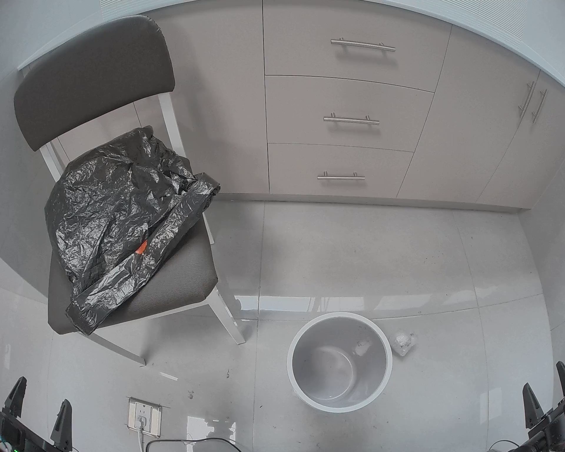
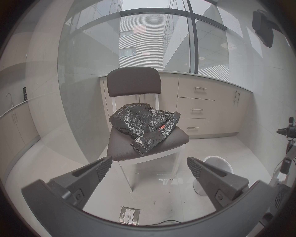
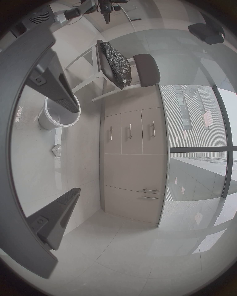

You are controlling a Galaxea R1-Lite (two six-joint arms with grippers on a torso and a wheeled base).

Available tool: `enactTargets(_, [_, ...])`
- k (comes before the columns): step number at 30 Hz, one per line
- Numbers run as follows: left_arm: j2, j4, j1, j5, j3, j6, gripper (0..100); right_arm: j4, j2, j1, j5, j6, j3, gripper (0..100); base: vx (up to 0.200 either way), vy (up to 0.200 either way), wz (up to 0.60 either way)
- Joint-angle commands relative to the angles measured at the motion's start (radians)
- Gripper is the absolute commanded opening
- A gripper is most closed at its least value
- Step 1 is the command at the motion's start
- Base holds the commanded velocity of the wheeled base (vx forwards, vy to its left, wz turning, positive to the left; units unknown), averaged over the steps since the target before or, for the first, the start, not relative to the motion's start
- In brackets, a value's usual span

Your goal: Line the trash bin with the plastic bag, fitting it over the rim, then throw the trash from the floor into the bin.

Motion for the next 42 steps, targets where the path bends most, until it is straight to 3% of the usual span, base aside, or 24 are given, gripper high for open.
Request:
enactTargets(1, [0.022, -0.02, -0.011, 0.002, -0.143, -0.053, 100, -0.004, -0.016, 0.0, 0.001, -0.013, 0.016, 100, 0.0, 0.0, 0.0])
enactTargets(2, [0.11, -0.008, -0.035, 0.002, -0.301, -0.135, 100, -0.004, -0.016, 0.0, 0.001, -0.013, 0.016, 100, 0.0, 0.0, 0.0])
enactTargets(3, [0.159, 0.009, -0.049, 0.005, -0.366, -0.171, 100, -0.005, -0.016, 0.0, 0.003, -0.013, 0.016, 100, 0.0, 0.0, 0.0])
enactTargets(5, [0.292, 0.081, -0.092, 0.012, -0.522, -0.183, 100, -0.007, -0.016, 0.0, 0.004, -0.014, 0.016, 100, 0.0, 0.0, 0.0])
enactTargets(20, [0.599, -0.083, -0.181, -0.02, -0.505, -0.155, 100, -0.022, -0.016, 0.0, 0.0, -0.003, 0.005, 100, 0.0, 0.0, 0.0])
enactTargets(22, [0.68, -0.123, -0.206, -0.026, -0.507, -0.177, 100, -0.076, 0.199, 0.046, -0.029, 0.299, -0.432, 100, 0.0, 0.0, 0.0])
enactTargets(23, [0.685, -0.128, -0.209, -0.026, -0.507, -0.178, 100, -0.071, 0.214, 0.051, -0.034, 0.322, -0.458, 100, 0.0, 0.0, 0.0])
enactTargets(24, [0.743, -0.185, -0.253, -0.026, -0.513, -0.206, 100, -0.004, 0.331, 0.074, -0.075, 0.366, -0.63, 100, 0.0, 0.0, 0.0])
enactTargets(27, [0.817, -0.241, -0.276, -0.021, -0.519, -0.204, 100, 0.012, 0.465, 0.089, -0.068, 0.162, -0.665, 100, 0.0, 0.0, 0.0])
enactTargets(29, [0.89, -0.255, -0.276, -0.025, -0.544, -0.201, 100, -0.056, 0.562, 0.129, -0.046, 0.179, -0.651, 100, 0.0, 0.0, 0.0])
enactTargets(31, [0.967, -0.266, -0.278, -0.028, -0.593, -0.201, 100, -0.215, 0.696, 0.181, -0.04, 0.227, -0.65, 100, 0.0, 0.0, 0.0])
enactTargets(32, [0.967, -0.266, -0.278, -0.028, -0.593, -0.201, 100, -0.215, 0.696, 0.181, -0.04, 0.227, -0.65, 100, 0.0, 0.0, 0.0])
enactTargets(33, [1.028, -0.266, -0.281, -0.028, -0.64, -0.201, 100, -0.33, 0.792, 0.198, -0.04, 0.248, -0.656, 100, 0.0, 0.0, 0.0])
enactTargets(34, [1.028, -0.266, -0.281, -0.028, -0.64, -0.201, 100, -0.33, 0.792, 0.198, -0.04, 0.248, -0.656, 100, 0.0, 0.0, 0.0])
enactTargets(35, [1.105, -0.266, -0.291, -0.021, -0.7, -0.203, 100, -0.447, 0.877, 0.199, -0.043, 0.251, -0.657, 100, 0.0, 0.0, 0.0])
enactTargets(37, [1.186, -0.266, -0.322, -0.012, -0.757, -0.203, 100, -0.53, 0.921, 0.213, -0.04, 0.245, -0.65, 100, 0.0, 0.0, 0.0])
enactTargets(42, [1.343, -0.28, -0.388, 0.06, -0.829, -0.183, 100, -0.565, 0.955, 0.288, -0.034, 0.285, -0.604, 100, 0.0, 0.0, 0.0])
